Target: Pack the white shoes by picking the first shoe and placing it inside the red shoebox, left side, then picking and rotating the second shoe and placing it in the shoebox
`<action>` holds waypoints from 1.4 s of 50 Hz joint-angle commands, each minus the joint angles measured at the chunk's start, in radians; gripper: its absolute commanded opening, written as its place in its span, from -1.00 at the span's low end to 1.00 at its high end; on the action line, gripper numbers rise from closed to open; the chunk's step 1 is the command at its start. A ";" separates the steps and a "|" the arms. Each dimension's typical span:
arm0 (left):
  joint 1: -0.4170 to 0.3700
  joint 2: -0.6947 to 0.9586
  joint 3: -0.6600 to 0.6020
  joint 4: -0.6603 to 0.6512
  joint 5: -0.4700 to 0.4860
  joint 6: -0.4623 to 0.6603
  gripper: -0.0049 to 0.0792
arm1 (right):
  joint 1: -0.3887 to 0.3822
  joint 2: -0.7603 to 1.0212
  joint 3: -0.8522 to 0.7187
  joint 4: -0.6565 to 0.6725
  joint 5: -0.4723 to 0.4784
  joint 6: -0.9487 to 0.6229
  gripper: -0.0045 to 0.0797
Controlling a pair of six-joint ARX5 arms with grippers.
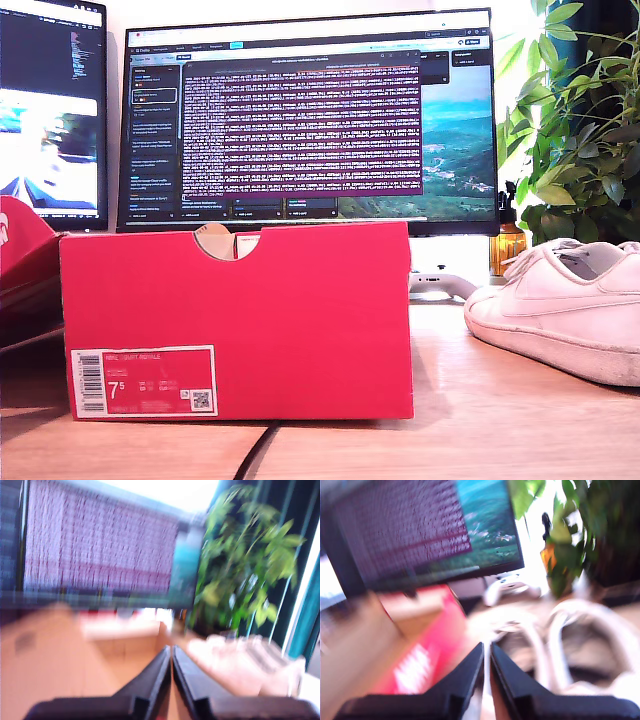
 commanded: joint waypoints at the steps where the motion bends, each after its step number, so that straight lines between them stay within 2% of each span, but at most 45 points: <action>1: -0.003 0.004 0.079 -0.043 0.008 0.069 -0.93 | 0.006 -0.006 -0.011 0.038 0.007 0.184 -0.92; 2: -0.003 0.009 0.100 -0.067 0.010 0.136 -0.93 | 0.006 -0.006 -0.011 0.050 0.006 0.273 -0.92; 4: -0.003 0.026 0.143 -0.130 0.024 0.158 -0.93 | 0.006 -0.006 -0.011 0.079 0.005 0.305 -0.92; 6: -0.003 0.048 0.183 -0.201 0.039 0.282 -0.93 | 0.006 -0.006 -0.010 0.115 0.004 0.397 -0.92; 8: -0.003 0.072 0.218 -0.275 0.050 0.282 -0.93 | 0.006 -0.006 -0.008 0.165 -0.001 0.426 -0.92; 9: -0.003 0.092 0.237 -0.317 0.053 0.412 -0.93 | 0.006 -0.006 -0.006 0.182 -0.010 0.459 -0.92; 13: -0.003 0.164 0.300 -0.460 0.053 0.598 -0.93 | 0.006 -0.004 0.026 0.185 -0.047 0.462 -0.92; 16: -0.005 0.226 0.340 -0.543 0.050 0.656 -0.93 | 0.007 0.003 0.052 0.182 -0.068 0.447 -0.92; 17: -0.006 0.245 0.349 -0.565 0.043 0.739 -0.93 | 0.007 0.005 0.063 0.175 -0.068 0.448 -0.92; 20: -0.016 0.301 0.377 -0.631 0.014 0.803 -0.93 | 0.010 0.016 0.105 0.135 -0.066 0.444 -0.92; 22: -0.026 0.340 0.391 -0.665 -0.009 0.908 -0.93 | 0.010 0.033 0.135 0.107 -0.065 0.440 -0.92; 31: -0.124 0.488 0.406 -0.772 -0.146 1.103 -0.93 | 0.010 0.187 0.294 -0.040 -0.065 0.357 -0.92; 37: -0.240 0.563 0.406 -0.814 -0.245 1.173 -0.93 | 0.011 0.337 0.418 -0.131 -0.066 0.304 -0.92; 44: -0.383 0.640 0.406 -0.816 -0.404 1.172 -0.93 | 0.013 0.520 0.563 -0.236 -0.070 0.223 -0.92; 49: -0.456 0.701 0.405 -0.789 -0.481 1.165 -0.93 | 0.032 0.651 0.663 -0.323 -0.077 0.178 -0.92; 56: -0.505 0.805 0.405 -0.726 -0.574 1.106 -0.93 | 0.088 0.821 0.793 -0.447 -0.077 0.101 -0.92; 61: -0.514 0.883 0.405 -0.682 -0.631 1.104 -0.93 | 0.141 0.925 0.879 -0.548 -0.077 0.030 -0.92; 70: -0.514 0.988 0.405 -0.577 -0.660 1.083 -0.93 | 0.208 1.080 1.008 -0.699 -0.047 -0.082 -0.90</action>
